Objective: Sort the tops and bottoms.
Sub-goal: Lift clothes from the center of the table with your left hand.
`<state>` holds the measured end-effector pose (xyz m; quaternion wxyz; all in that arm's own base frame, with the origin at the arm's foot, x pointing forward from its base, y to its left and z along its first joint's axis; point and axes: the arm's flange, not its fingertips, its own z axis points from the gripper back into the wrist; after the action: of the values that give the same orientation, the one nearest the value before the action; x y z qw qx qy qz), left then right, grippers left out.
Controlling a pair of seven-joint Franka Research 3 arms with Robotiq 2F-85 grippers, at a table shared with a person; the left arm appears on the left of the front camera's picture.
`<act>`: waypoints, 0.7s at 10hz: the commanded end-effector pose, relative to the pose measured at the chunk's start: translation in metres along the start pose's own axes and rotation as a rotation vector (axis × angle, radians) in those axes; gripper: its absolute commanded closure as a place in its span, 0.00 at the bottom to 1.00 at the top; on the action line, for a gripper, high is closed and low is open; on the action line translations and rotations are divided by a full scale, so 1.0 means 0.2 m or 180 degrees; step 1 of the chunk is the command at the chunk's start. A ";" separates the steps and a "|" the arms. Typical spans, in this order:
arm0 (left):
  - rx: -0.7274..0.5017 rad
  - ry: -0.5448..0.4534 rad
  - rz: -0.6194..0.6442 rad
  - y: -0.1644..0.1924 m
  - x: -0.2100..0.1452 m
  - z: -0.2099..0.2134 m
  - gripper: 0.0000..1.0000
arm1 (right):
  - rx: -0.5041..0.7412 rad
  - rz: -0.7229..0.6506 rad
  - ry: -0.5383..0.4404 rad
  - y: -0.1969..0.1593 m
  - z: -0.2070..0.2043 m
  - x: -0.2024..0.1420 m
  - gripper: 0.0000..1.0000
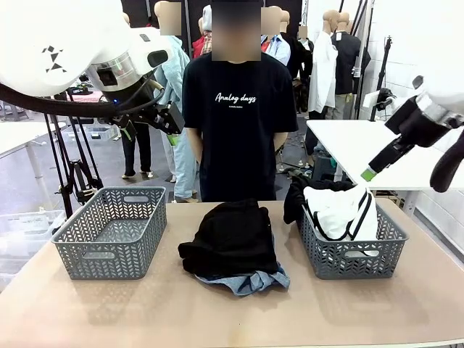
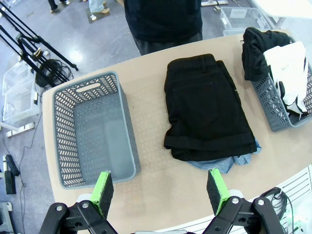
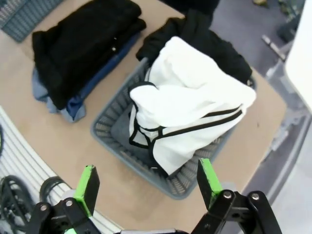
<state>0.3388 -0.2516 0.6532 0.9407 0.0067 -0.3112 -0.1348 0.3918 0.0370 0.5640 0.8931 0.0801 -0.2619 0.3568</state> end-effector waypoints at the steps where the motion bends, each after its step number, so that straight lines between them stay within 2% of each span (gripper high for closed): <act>1: -0.0022 -0.0037 0.0003 0.02 0.00 0.00 0.00 | 0.0055 0.0163 -0.0119 0.01 0.04 0.03 0.00; 3: -0.0022 -0.0037 0.0003 0.02 0.00 0.00 0.00 | -0.0217 0.0173 -0.0141 0.11 0.14 0.06 0.00; 5: -0.0022 -0.0037 0.0003 0.02 0.00 0.00 0.00 | -0.0433 -0.0015 -0.0154 0.19 0.21 0.03 0.00; 7: -0.0022 -0.0037 0.0003 0.02 0.00 0.00 0.00 | -0.0444 -0.0129 -0.0170 0.21 0.24 0.01 0.00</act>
<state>0.3387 -0.2516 0.6532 0.9407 0.0068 -0.3113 -0.1348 0.3499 0.0535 0.6138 0.8888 0.0375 -0.3109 0.3347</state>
